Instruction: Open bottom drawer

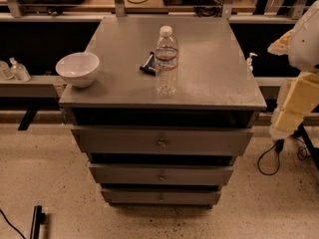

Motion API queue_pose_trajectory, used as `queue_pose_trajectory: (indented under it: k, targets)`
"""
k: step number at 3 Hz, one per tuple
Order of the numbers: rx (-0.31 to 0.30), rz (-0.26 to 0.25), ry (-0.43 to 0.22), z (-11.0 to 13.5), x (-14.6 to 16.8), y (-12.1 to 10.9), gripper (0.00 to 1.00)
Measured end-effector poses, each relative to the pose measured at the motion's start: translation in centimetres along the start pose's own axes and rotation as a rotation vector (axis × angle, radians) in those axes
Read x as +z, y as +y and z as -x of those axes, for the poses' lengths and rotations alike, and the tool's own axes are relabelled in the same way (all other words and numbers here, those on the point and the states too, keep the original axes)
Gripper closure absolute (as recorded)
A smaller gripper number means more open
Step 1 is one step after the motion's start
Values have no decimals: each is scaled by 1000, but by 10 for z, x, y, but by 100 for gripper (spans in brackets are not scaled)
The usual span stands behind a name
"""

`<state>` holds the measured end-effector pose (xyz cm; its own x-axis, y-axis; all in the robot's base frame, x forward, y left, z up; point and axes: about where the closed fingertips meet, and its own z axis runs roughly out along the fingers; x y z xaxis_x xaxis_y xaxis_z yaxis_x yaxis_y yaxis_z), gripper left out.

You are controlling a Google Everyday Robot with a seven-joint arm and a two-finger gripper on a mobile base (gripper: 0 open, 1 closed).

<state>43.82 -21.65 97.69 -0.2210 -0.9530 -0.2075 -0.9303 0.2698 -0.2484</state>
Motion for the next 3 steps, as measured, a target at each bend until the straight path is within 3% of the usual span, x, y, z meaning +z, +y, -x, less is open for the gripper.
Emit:
queue_pose_trajectory:
  k: [1, 2, 3]
  targets:
    - [0, 0, 0, 0, 0, 0, 0]
    - [28, 14, -69, -1, 20, 3, 0]
    - [80, 75, -235, 8, 74, 39, 0]
